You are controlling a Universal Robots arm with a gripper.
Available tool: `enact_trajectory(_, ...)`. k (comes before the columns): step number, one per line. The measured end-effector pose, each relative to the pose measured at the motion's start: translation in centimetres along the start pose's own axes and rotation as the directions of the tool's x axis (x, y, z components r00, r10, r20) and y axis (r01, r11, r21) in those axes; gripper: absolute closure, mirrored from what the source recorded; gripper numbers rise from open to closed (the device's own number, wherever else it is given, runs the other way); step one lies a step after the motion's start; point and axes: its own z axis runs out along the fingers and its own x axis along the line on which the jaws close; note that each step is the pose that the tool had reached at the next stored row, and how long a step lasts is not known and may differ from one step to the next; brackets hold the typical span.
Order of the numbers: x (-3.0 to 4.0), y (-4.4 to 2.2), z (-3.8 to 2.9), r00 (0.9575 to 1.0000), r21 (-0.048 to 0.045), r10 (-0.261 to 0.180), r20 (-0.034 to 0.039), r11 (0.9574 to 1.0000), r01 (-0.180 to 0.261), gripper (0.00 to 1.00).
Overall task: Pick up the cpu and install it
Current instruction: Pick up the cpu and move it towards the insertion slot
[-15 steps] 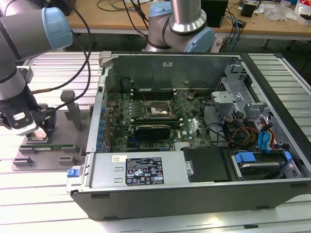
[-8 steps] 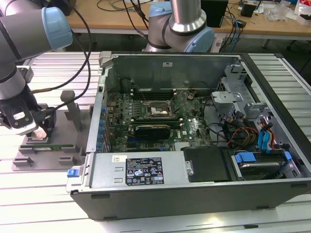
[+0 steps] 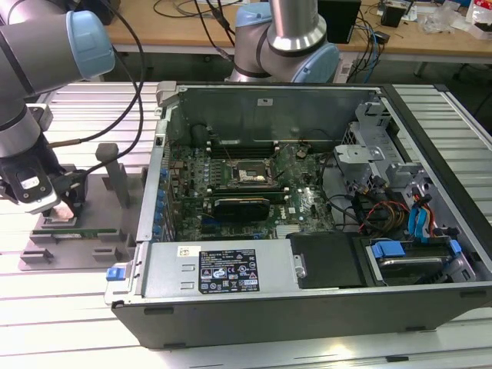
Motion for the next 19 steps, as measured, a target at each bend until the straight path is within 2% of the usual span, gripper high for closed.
enact_trajectory(2,0.0,0.02,-0.04,1.0,-0.0002,0.0,0.0001,1.0,0.0,0.46)
enact_trajectory(4,0.01,0.06,-0.84,1.0,-0.0001,0.0,0.0002,1.0,0.0,0.46)
enact_trajectory(19,0.02,0.06,-0.95,1.0,0.0,0.0,-0.0001,1.0,0.0,0.47)
